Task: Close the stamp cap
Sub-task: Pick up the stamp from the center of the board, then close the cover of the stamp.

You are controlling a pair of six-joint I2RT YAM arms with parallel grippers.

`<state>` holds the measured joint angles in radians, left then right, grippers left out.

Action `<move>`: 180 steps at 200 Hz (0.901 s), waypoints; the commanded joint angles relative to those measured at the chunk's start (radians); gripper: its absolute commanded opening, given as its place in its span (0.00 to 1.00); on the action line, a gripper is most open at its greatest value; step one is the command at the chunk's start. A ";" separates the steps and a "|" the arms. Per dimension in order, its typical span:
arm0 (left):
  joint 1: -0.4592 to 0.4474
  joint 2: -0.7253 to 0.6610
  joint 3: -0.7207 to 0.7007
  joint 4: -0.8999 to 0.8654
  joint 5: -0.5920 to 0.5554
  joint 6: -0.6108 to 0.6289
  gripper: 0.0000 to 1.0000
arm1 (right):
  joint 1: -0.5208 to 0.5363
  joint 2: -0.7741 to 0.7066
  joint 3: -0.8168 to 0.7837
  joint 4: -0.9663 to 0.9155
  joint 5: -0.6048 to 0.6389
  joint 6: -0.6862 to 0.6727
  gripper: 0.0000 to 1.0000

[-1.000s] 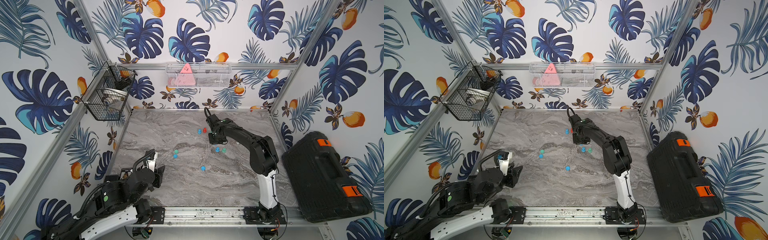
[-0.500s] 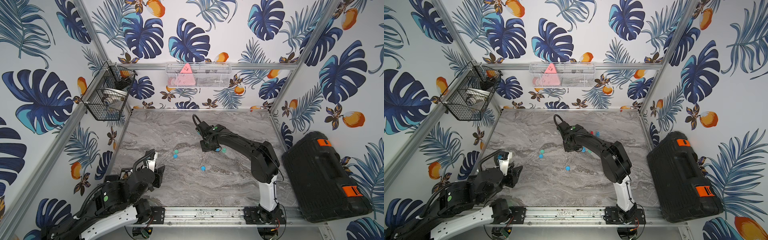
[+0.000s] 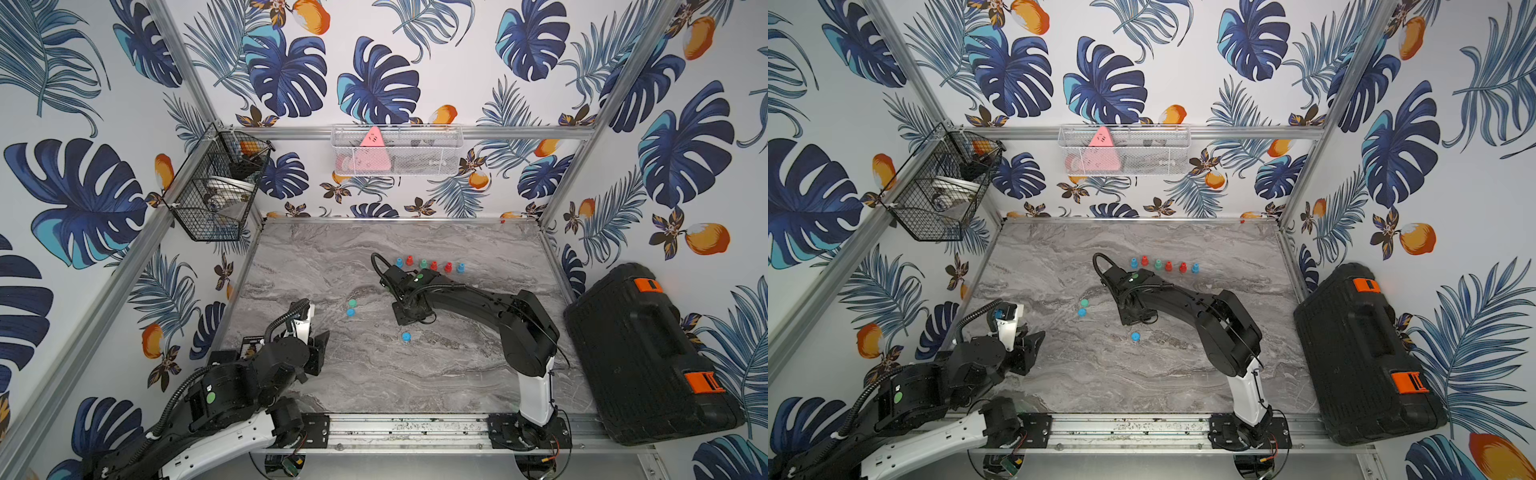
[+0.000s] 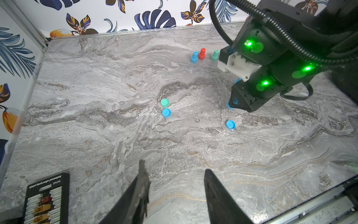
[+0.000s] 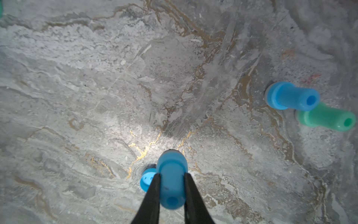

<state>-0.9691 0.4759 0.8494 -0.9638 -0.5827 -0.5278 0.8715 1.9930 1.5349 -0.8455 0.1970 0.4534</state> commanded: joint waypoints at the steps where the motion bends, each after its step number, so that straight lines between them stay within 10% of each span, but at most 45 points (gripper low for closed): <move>1: -0.002 0.002 0.000 0.010 -0.022 -0.009 0.51 | 0.016 -0.013 -0.023 0.029 -0.003 0.032 0.20; 180: -0.002 0.001 0.003 0.006 -0.028 -0.014 0.51 | 0.075 -0.055 -0.123 0.075 -0.008 0.088 0.20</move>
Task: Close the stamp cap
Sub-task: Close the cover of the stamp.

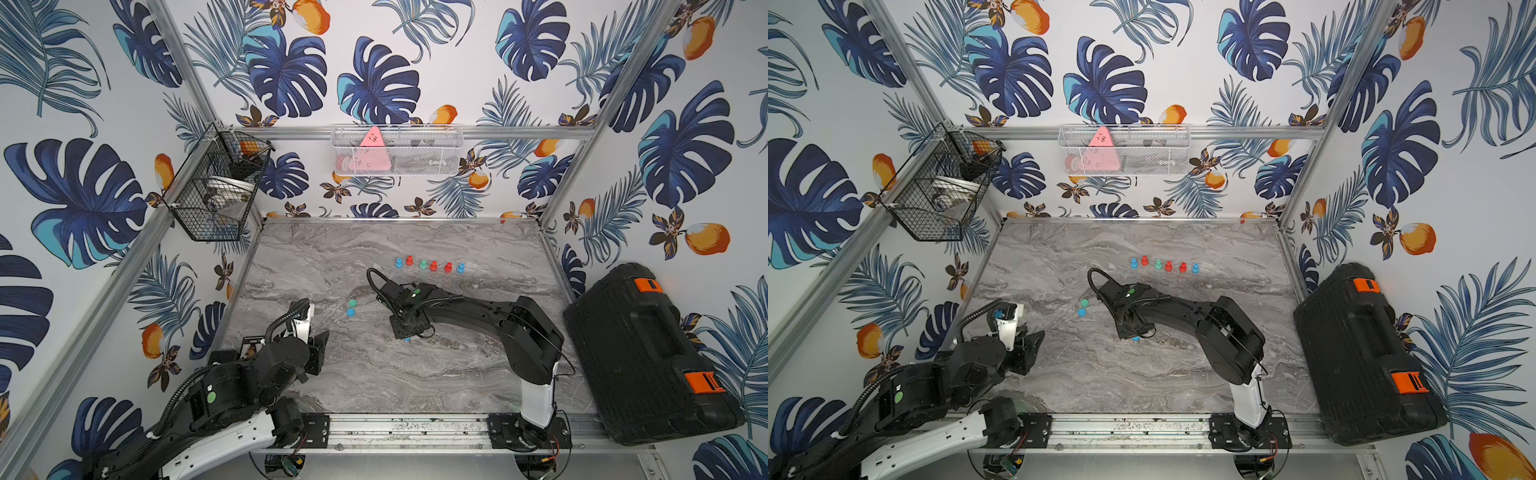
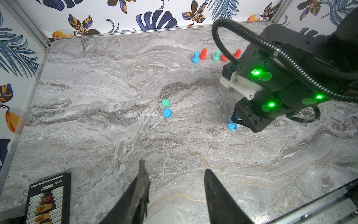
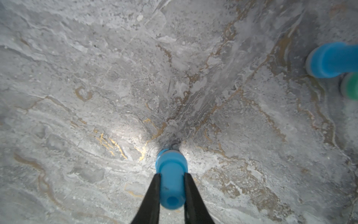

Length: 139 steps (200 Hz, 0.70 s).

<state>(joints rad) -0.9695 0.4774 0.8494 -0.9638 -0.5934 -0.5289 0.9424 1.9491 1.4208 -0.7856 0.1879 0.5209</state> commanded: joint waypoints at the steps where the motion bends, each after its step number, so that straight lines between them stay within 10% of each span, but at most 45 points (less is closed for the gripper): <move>1: -0.001 0.000 0.003 0.006 -0.017 -0.013 0.51 | 0.004 -0.011 -0.010 0.016 0.001 0.020 0.20; 139: -0.001 -0.005 0.002 0.004 -0.020 -0.016 0.51 | 0.014 -0.007 -0.037 0.035 -0.002 0.032 0.19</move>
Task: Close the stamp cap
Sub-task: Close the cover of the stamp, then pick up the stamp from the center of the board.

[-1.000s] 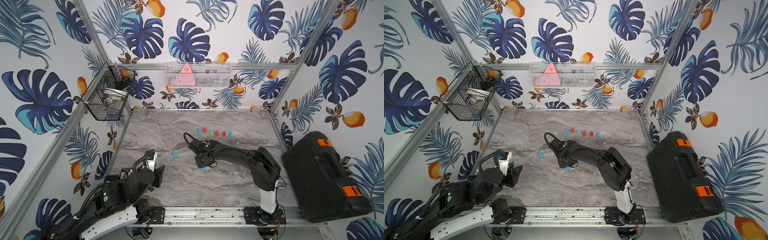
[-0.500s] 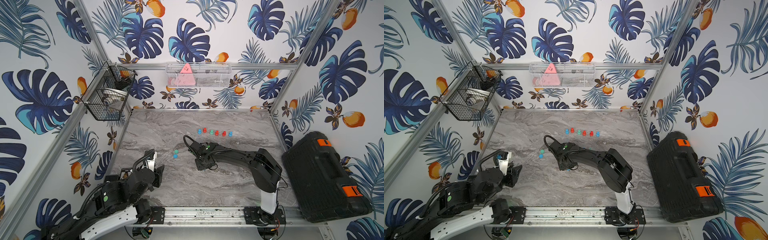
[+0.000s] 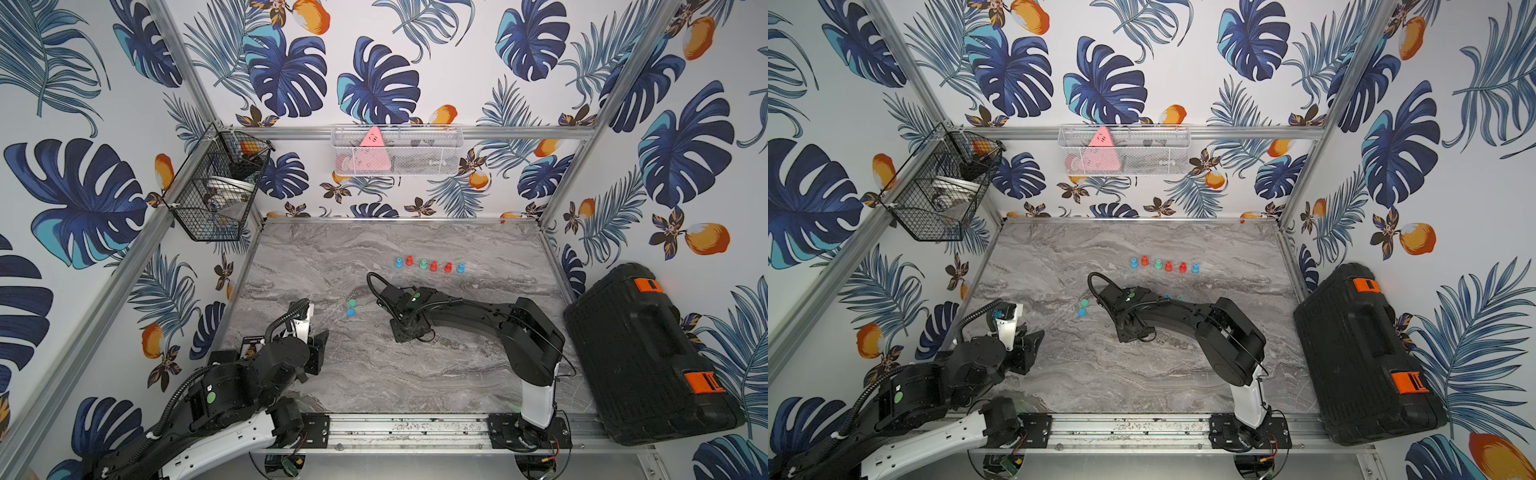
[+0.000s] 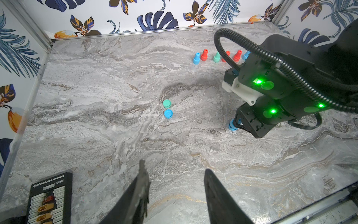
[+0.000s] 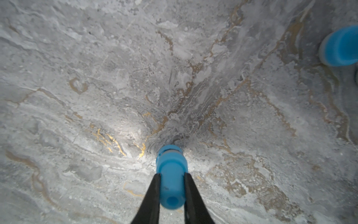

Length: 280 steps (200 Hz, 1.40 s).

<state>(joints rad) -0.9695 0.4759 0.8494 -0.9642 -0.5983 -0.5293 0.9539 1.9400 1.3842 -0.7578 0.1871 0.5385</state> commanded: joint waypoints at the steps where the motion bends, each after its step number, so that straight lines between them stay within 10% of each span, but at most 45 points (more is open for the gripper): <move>1: -0.001 -0.003 0.002 0.004 -0.015 -0.015 0.51 | 0.002 0.002 -0.001 0.007 -0.001 0.015 0.19; 280: -0.001 -0.007 0.002 0.002 -0.017 -0.017 0.51 | -0.028 0.134 -0.002 0.035 -0.060 -0.015 0.19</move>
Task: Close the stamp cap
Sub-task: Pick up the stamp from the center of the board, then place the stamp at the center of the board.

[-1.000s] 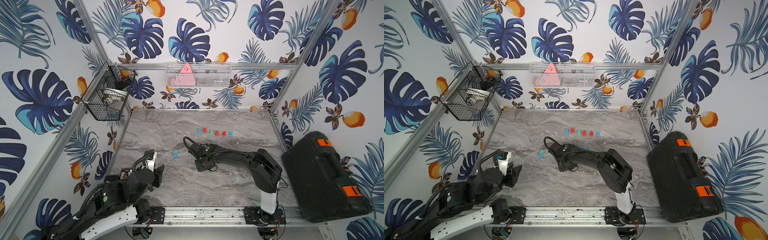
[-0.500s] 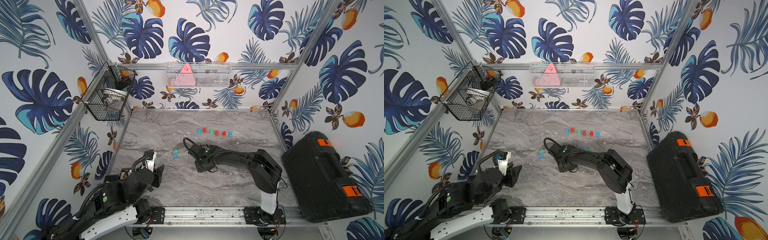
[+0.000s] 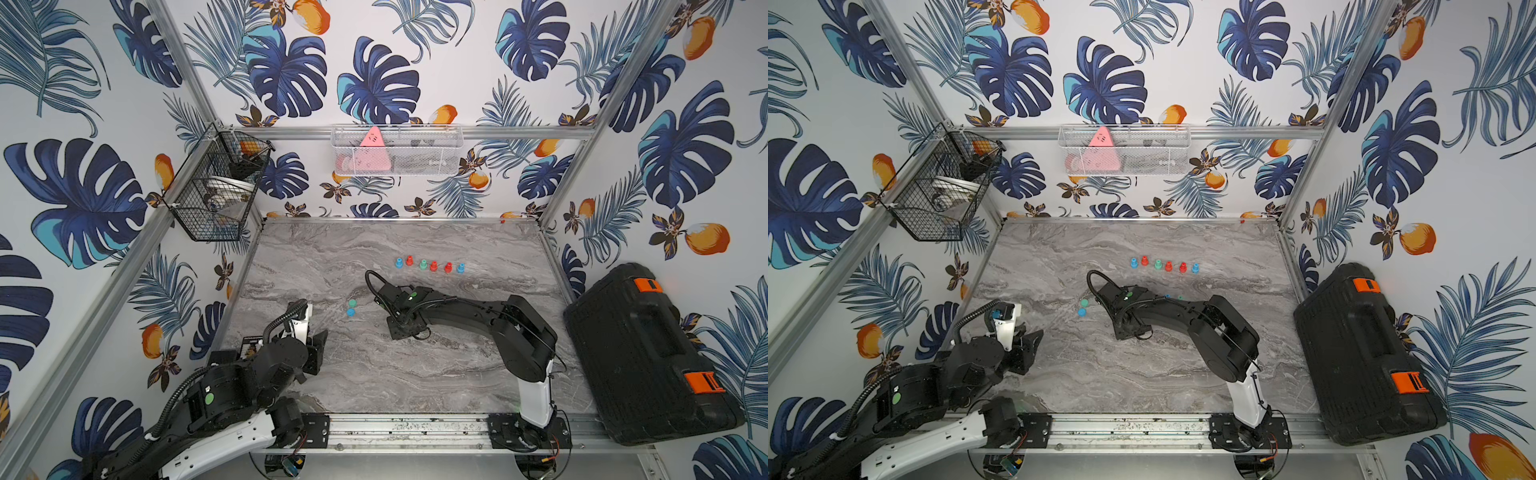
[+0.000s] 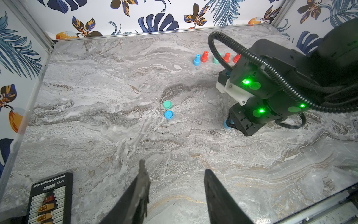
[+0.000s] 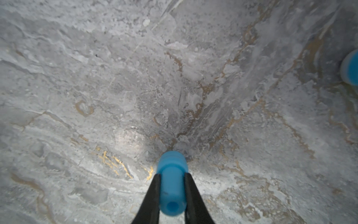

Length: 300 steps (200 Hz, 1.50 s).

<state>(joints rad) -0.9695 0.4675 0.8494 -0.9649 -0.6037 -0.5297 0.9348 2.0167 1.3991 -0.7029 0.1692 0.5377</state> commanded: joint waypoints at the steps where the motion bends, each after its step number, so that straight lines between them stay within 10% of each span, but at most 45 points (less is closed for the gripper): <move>1: -0.001 0.002 0.002 0.003 -0.011 -0.016 0.51 | -0.010 0.057 -0.016 -0.021 -0.042 -0.015 0.19; 154: -0.001 0.004 0.002 0.005 -0.011 -0.016 0.51 | -0.455 -0.166 0.170 -0.181 -0.014 -0.183 0.20; 300: -0.001 -0.003 0.000 0.008 -0.007 -0.012 0.51 | -0.696 -0.020 0.201 -0.136 -0.061 -0.193 0.20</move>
<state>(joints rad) -0.9695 0.4660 0.8494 -0.9649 -0.6041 -0.5297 0.2508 1.9667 1.5684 -0.8452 0.1120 0.3481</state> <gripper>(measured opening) 0.506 0.209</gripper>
